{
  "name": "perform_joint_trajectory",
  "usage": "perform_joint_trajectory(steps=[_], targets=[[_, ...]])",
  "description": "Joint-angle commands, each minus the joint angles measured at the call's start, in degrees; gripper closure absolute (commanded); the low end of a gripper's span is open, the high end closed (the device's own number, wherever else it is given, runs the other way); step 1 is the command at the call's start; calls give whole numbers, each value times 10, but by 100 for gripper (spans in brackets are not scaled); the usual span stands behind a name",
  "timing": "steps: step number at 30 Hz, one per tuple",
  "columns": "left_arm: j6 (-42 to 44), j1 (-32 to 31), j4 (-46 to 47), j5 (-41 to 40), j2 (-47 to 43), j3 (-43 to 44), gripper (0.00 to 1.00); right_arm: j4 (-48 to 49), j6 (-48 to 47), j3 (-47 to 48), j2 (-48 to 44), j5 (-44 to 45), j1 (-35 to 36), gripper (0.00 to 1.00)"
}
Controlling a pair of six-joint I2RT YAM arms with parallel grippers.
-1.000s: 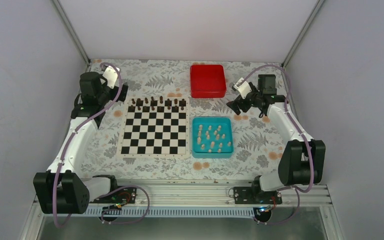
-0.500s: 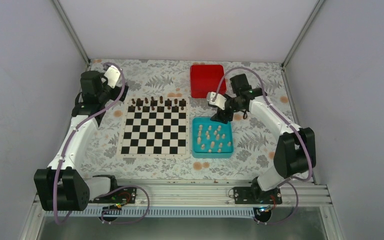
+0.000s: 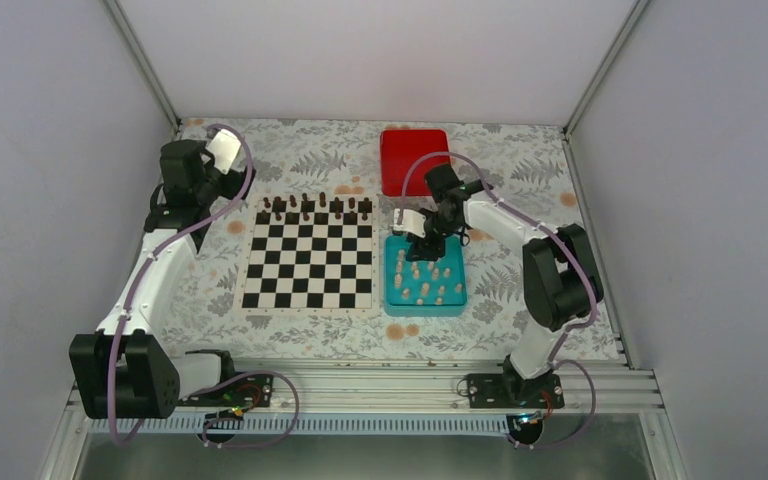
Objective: Set up the chess pieces on the board
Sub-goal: Pick up the chess piece from the storage box.
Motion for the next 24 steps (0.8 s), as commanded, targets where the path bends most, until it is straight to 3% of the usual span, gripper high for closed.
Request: perform_joint_trajectory(steps=[1,24], targets=[[0,3,31,3,0,-10,0,12,3,23,13,19,17,47],[-4,25,40,41,-7,-25,0,58,19,22,57,57,45,56]])
